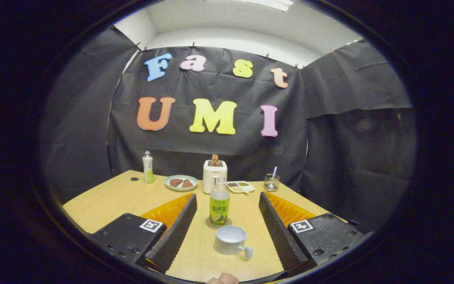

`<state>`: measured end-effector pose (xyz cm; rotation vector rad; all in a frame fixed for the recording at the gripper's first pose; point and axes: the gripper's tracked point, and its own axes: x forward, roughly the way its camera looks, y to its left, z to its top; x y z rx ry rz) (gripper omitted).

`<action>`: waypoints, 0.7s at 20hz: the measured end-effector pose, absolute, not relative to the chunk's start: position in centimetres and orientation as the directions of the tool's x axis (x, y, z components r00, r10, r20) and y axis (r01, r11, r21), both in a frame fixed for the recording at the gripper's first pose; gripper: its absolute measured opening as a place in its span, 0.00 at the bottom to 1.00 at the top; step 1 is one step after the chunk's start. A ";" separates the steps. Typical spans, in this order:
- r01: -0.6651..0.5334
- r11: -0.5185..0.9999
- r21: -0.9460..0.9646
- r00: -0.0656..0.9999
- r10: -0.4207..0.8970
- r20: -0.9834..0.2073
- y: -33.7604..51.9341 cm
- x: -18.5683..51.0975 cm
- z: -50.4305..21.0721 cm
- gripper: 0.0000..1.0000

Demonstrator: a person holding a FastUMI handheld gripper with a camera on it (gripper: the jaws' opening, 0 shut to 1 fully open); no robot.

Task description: Take the bottle from table, then pour the juice into the cup, finally place the bottle on the coaster

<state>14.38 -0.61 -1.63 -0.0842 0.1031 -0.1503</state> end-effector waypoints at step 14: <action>0.092 0.995 -0.045 0.994 -0.094 -0.060 -0.6 5.2 1.8 1.00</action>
